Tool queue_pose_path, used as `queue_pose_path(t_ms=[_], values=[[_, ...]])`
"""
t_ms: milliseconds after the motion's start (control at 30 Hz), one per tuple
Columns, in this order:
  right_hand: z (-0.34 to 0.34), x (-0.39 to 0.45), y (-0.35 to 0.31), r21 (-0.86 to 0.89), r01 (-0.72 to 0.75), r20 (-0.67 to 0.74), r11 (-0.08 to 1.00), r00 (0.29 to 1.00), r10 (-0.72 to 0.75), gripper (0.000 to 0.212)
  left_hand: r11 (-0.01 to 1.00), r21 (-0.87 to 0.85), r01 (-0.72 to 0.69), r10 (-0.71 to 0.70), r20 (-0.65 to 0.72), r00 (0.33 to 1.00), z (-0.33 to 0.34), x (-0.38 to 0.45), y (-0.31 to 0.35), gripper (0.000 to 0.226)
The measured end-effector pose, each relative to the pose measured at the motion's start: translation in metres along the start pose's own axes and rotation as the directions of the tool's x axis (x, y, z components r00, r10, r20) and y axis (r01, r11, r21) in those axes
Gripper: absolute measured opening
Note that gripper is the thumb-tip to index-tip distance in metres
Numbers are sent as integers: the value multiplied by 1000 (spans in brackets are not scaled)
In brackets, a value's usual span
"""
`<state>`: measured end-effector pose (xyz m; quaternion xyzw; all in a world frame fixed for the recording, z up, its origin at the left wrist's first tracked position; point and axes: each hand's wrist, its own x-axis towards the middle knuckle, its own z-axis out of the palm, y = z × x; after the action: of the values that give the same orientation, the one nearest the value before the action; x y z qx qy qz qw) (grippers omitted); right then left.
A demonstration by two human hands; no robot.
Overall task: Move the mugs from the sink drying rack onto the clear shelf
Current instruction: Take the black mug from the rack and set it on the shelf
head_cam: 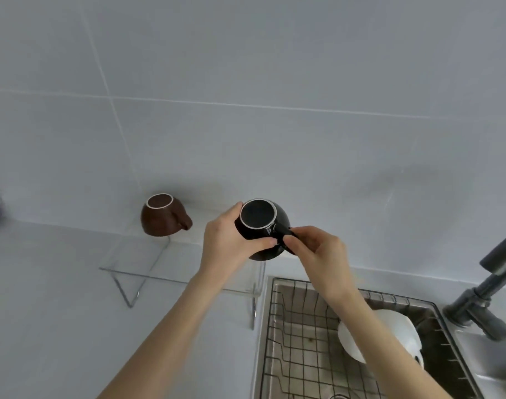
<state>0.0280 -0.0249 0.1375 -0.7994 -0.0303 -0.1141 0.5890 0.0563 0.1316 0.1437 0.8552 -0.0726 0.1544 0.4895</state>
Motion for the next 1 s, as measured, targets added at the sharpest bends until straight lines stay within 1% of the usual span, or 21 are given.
queue_pose_path(t_ms=[133, 200, 267, 367, 500, 600, 700, 833, 1000], values=[[57, 14, -8, -16, 24, 141, 1000, 990, -21, 14, 991, 76, 112, -102, -132, 986, -47, -4, -30, 54], [82, 21, -9, -32, 29, 207, 999, 978, -22, 10, 980, 107, 167, -145, -187, 972, -65, -6, -44, 54], [108, 28, -10, -21, 23, 275, 1000, 961, -17, 9, 970, 116, 212, -178, -247, 953, -81, -9, -59, 52], [135, 37, -11, -6, 3, 335, 1000, 942, -1, 8, 960, 107, 258, -216, -301, 929, -96, -10, -77, 48], [166, 51, -4, 25, -30, 388, 999, 921, 18, 7, 941, 107, 322, -271, -332, 903, -109, -5, -98, 48], [179, 58, 2, 36, -64, 399, 997, 916, 45, 9, 931, 94, 354, -304, -338, 891, -112, -1, -109, 48], [185, 62, 8, 56, -103, 416, 993, 907, 71, 11, 928, 115, 355, -299, -342, 891, -112, 1, -116, 47], [191, 63, 13, 54, -116, 437, 992, 896, 81, 11, 924, 131, 360, -297, -349, 889, -112, -1, -122, 44], [196, 61, 19, 81, -153, 450, 985, 887, 101, 13, 914, 140, 380, -316, -341, 885, -112, -2, -127, 47]])
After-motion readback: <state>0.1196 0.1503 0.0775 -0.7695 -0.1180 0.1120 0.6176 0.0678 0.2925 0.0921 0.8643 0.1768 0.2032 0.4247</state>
